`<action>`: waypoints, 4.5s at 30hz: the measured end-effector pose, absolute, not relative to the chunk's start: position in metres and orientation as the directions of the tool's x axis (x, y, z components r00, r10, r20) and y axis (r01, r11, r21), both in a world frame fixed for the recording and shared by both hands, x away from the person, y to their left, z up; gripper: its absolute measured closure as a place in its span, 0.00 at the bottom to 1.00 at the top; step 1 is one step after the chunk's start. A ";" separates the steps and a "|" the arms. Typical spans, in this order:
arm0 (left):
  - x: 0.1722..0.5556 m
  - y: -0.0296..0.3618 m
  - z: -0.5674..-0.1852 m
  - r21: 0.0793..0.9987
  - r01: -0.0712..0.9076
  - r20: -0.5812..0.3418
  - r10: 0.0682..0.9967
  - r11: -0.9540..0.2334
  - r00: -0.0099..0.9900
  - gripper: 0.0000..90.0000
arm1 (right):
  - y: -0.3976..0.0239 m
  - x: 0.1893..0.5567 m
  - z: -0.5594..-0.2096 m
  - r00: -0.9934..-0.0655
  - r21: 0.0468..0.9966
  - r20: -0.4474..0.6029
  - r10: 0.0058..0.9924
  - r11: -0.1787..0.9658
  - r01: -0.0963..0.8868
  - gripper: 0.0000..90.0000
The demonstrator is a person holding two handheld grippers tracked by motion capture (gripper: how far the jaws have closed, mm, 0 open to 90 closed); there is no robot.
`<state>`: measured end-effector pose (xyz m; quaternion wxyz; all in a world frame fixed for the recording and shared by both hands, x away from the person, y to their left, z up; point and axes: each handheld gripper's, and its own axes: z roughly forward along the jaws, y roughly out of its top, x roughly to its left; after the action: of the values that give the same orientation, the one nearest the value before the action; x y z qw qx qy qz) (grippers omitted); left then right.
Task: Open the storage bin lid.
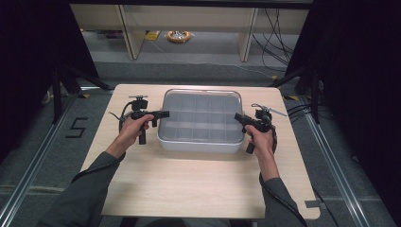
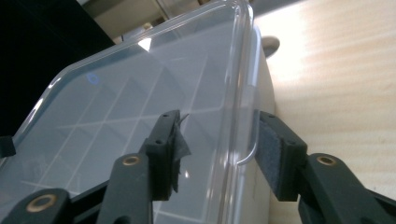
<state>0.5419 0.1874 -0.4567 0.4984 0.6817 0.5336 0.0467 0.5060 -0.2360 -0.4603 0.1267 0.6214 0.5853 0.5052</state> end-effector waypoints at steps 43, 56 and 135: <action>0.469 0.198 -0.404 0.797 0.593 -0.482 0.708 0.110 0.516 0.69 | -0.247 0.445 -0.403 -0.259 0.796 0.537 0.803 -0.380 0.471 0.73; 0.448 0.201 -0.407 0.797 0.599 -0.476 0.696 0.082 0.538 0.69 | -0.250 0.424 -0.409 -0.251 0.794 0.523 0.814 -0.360 0.490 0.73; 0.331 0.201 -0.491 0.692 0.708 -0.492 0.625 -0.143 0.606 0.65 | -0.252 0.290 -0.486 -0.248 0.733 0.517 0.820 -0.274 0.623 0.70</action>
<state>0.3307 0.2013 -0.4909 0.4833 0.7546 0.4418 -0.0428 0.2901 -0.2519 -0.4856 0.0946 0.6060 0.5951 0.5193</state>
